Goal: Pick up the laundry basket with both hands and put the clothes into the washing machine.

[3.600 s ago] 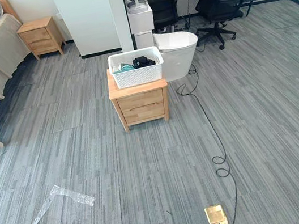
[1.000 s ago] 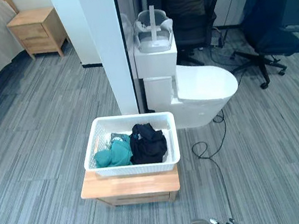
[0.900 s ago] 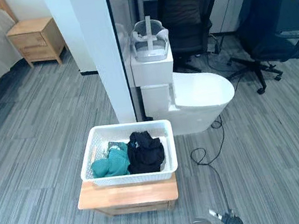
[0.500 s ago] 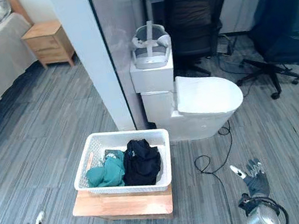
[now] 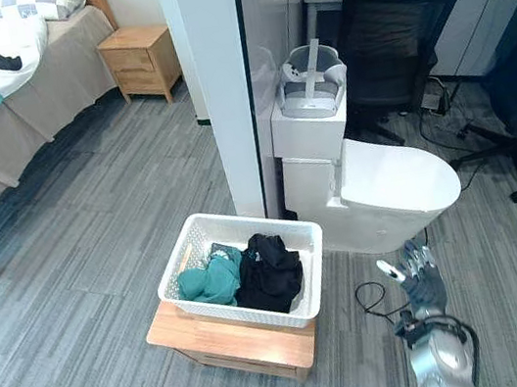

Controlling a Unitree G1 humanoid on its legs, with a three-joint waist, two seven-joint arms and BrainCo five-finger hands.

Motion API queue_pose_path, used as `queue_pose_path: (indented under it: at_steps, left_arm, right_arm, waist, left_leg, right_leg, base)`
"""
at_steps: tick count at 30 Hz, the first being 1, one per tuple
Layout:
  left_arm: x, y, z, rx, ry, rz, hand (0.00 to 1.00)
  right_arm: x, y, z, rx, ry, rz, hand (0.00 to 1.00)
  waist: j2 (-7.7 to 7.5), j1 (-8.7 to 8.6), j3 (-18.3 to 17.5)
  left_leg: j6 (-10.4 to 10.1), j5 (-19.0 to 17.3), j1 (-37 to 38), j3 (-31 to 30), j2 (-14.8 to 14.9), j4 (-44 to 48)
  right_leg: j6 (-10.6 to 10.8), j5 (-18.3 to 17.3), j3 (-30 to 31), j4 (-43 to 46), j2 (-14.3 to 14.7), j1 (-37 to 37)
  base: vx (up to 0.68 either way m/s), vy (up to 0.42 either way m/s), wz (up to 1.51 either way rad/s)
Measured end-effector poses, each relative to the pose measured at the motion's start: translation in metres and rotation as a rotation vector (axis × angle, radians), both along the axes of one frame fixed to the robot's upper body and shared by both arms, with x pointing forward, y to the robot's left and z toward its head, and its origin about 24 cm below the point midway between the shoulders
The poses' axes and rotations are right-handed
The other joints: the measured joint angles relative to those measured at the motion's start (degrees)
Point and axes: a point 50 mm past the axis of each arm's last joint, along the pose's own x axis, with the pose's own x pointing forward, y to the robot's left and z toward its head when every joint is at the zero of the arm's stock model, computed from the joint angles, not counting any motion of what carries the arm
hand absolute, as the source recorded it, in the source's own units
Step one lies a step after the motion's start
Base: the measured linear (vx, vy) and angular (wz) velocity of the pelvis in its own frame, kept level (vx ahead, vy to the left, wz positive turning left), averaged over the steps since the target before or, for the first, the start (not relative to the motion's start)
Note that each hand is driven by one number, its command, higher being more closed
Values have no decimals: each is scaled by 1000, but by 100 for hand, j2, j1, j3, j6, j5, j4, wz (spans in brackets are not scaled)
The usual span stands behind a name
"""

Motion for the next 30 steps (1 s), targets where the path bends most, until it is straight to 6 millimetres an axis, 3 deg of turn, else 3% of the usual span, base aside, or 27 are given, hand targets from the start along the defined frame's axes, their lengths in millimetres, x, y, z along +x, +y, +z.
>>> queue_pose_path:
  at_steps: [1, 5, 9, 13, 14, 15, 21, 25, 30]
  left_arm:
    - [29, -20, 13, 26, -52, -159, 0]
    - [93, -71, 61, 119, -212, -531, 0]
    - [140, -94, 99, 208, -249, -665, 0]
    - [174, -103, 139, 297, -243, -698, 0]
    - [178, -104, 146, 311, -249, -698, 0]
    - [185, -104, 166, 369, -268, -669, 0]
    - [206, -108, 211, 486, -257, -642, 0]
    - [215, -107, 261, 637, -249, -635, 0]
    - [228, -109, 286, 716, -172, -629, 0]
  right_arm:
    - [16, -6, 10, -33, -26, 11, 0]
    - [56, -16, 58, -135, -161, 29, 0]
    - [69, -21, 79, -171, -204, 14, 0]
    - [82, -19, 104, -149, -296, 1, 0]
    - [82, -18, 107, -140, -313, 4, 0]
    - [82, -14, 118, -116, -369, 25, 0]
    - [88, -5, 137, -72, -442, 139, 0]
    - [102, 21, 157, 170, -569, 367, 0]
    - [118, 22, 176, 254, -601, 418, 0]
  waist:
    - [-49, -4, 151]
    - [-44, -154, 874]
    - [-49, -160, 1397]
    - [-48, -163, 1818]
    - [-43, -159, 1873]
    - [-61, -156, 1934]
    - [-69, -155, 2071]
    - [-77, -95, 2076]
    - [-96, 1, 2086]
  left_leg:
    - [29, 82, -137, -3, -54, 22]
    - [124, 308, -679, 121, -205, 76]
    - [170, 463, -1077, 256, -253, 61]
    - [135, 571, -1368, 286, -241, 105]
    - [131, 573, -1408, 283, -232, 119]
    - [119, 580, -1575, 284, -210, 151]
    - [69, 609, -1862, 259, -181, 185]
    - [-52, 686, -2117, 258, -93, 177]
    - [-122, 733, -2276, 262, -10, 149]
  right_leg:
    - [2, 109, 6, -14, -41, -158]
    - [21, 408, 150, 0, -186, -728]
    - [12, 581, 271, 15, -261, -1193]
    - [-34, 681, 282, 58, -269, -1515]
    - [-35, 682, 274, 76, -267, -1552]
    - [-48, 691, 271, 101, -252, -1721]
    - [-61, 708, 203, 78, -237, -1932]
    - [-105, 817, 80, -113, -163, -2053]
    - [-141, 844, -61, -211, -102, -2106]
  base:
    - [-105, 59, 5]
    - [-172, 65, -10]
    - [-138, 31, -12]
    - [-55, -10, -5]
    - [-45, -38, -2]
    - [0, 0, 0]
    - [9, 0, 3]
    - [24, -19, 6]
    - [29, -22, 9]
